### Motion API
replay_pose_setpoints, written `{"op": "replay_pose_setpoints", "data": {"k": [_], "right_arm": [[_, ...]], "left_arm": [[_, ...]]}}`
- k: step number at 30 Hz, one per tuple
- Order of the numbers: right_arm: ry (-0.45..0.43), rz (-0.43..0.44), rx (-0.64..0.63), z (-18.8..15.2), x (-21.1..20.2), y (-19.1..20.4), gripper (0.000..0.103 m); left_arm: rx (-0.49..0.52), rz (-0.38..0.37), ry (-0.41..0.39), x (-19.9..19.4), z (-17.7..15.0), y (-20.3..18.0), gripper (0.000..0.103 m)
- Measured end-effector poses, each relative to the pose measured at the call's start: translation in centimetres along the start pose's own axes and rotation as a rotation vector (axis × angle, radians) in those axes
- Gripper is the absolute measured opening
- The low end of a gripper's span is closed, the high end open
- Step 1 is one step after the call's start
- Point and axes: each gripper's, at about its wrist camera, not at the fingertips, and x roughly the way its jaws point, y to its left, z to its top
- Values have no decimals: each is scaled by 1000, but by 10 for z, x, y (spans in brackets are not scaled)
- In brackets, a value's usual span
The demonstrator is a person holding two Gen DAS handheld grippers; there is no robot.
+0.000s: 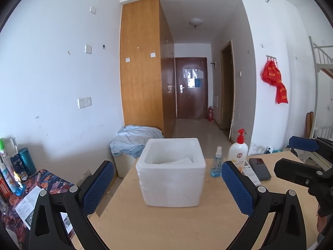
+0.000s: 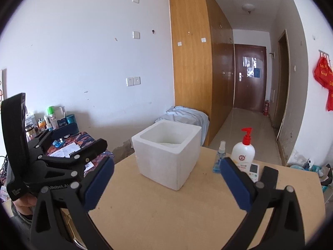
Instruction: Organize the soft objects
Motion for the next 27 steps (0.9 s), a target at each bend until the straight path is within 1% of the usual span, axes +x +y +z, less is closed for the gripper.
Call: {"op": "replay_pose_setpoints", "data": {"k": [5,10,16,24,27], "right_arm": [[-11,-10,0,-10,-17,5,103],[-26,-16,2,-20,-32,11,103],[-32,-27,-15,-32,-40,18,103],[-81,-51,15,-48,-51,15,103],[-82,-52,33,-58,-52,12,103]], "left_arm": [[11,-15,-23,-24,-4,-5,103],[18,-29,-32,-39,-9,-8,103],[16,-42,-44,-52,-19,-9,103],[20,-73,-64,-64,-40,-15,103],[11,-89,-78,-69,-52,-19,103]]}}
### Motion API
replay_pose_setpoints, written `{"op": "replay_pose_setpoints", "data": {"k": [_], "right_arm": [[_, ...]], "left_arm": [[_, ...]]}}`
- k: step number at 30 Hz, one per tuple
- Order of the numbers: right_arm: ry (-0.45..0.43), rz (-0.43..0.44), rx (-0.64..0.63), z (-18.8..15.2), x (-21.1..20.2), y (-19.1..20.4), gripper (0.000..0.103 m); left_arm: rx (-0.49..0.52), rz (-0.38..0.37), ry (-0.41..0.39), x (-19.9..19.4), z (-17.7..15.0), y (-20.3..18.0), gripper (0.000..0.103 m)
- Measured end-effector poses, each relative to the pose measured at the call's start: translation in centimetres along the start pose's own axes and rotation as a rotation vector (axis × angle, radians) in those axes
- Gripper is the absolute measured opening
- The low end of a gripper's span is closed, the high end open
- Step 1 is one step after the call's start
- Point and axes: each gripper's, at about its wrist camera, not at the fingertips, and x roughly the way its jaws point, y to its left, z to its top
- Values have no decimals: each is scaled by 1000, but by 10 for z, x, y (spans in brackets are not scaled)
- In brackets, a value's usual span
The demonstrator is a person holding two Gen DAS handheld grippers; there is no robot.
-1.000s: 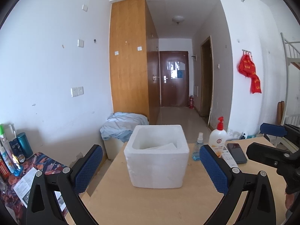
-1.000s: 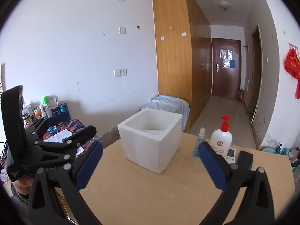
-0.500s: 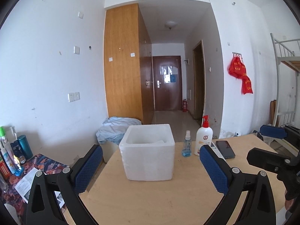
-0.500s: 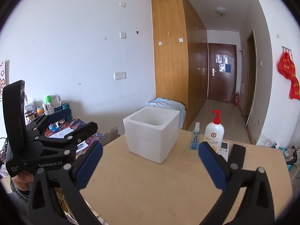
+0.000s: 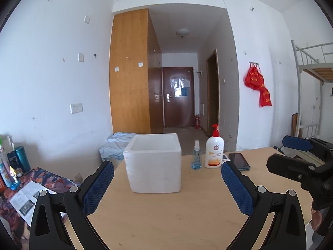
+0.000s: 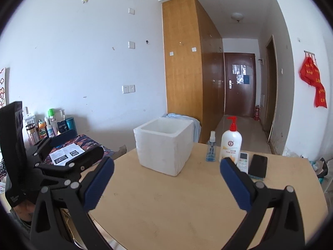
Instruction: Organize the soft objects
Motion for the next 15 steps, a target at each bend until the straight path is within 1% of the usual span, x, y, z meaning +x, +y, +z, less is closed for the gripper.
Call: {"op": "replay_pose_setpoints", "data": {"k": [8,9,11,15], "right_arm": [[-14,-13,44,-22,-5,-9,103],[-14,-24,43,-25,-4,-10,103],[-17,-41,40,-29,-5,-11,103],[-19,-39,54,-37,-7,-15,103]], "left_arm": [[-54,-35,-46,-7,-27,-8,103],[-63,-52,-50,-8,-30,-9,103],[-66,-56,-53,-6,-33,-10,103],[-72,-63,-47,-6,-38,-11,103]]}}
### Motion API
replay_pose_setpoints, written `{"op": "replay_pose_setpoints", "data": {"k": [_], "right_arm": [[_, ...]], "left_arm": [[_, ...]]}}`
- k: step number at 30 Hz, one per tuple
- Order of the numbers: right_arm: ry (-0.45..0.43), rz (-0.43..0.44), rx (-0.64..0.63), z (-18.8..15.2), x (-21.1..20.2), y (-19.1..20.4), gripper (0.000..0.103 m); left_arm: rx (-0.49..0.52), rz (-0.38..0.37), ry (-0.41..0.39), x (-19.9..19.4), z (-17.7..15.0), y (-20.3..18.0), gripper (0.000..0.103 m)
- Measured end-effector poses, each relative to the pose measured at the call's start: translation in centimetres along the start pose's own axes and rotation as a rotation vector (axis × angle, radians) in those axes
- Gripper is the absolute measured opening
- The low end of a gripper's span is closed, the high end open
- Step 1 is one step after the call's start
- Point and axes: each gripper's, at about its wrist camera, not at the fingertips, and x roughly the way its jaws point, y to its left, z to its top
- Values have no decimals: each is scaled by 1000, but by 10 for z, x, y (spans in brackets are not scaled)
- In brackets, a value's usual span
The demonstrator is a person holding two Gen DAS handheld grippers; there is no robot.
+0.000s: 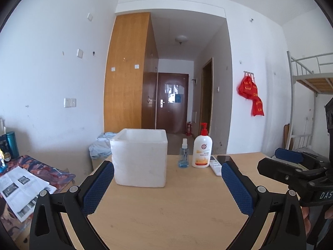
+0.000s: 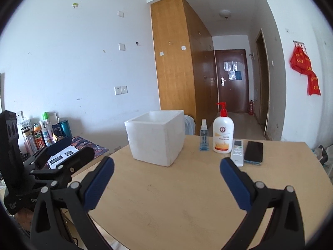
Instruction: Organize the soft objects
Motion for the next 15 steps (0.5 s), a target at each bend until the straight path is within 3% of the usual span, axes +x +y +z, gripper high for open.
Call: {"op": "replay_pose_setpoints", "data": {"k": [15], "right_arm": [[-15,-62,2,-25,-9,-4,103]], "left_arm": [[-29,-23,-1,0,-31,-7,103]]}}
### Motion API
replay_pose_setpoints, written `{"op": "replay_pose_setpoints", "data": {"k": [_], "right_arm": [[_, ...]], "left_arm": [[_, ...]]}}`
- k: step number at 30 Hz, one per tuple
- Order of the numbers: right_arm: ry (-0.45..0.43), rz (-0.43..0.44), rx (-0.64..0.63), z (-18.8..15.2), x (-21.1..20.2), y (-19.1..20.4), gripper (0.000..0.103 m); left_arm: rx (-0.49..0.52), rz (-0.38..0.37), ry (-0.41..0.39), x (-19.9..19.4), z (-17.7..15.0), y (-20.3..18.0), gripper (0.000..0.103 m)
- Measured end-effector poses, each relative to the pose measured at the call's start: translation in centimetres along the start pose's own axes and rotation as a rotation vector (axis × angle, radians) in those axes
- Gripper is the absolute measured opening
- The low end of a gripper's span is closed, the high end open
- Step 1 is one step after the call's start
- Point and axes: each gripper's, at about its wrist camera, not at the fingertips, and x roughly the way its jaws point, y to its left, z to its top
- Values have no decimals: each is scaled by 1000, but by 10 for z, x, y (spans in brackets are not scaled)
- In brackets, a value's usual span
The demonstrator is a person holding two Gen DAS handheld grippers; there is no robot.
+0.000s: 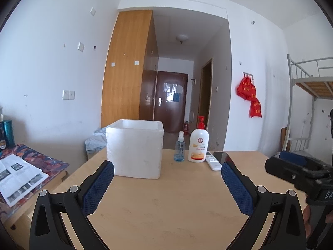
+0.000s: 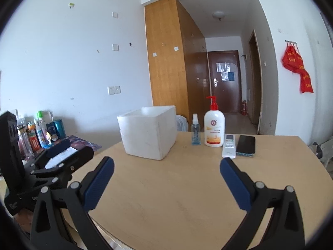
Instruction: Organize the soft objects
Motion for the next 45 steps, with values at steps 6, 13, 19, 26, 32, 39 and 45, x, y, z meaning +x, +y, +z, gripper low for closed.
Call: {"op": "replay_pose_setpoints", "data": {"k": [6,13,19,26,32,39,45], "right_arm": [[-13,-48,13,-12,-5,-2,103],[-19,-78,20,-17,-11,-4,103],[-25,-117,15,-19,-19,-5,103],[-25,-137,20,-21,-20,-9,103],[-25,-146,23,-22,-21,-12,103],[-28,-156,21,-22,-25,-14,103],[-28,-158,23,-22,-26,-15,103]], "left_arm": [[-10,-26,15,4,-10,-3,103],[-10,-30,30,7,-19,-3,103],[-7,-58,35,8,-20,-10,103],[12,-89,47,10,-22,-20,103],[33,-98,39,9,-22,-28,103],[32,-96,42,10,-21,-30,103],[35,-89,48,11,-21,-32,103]]}}
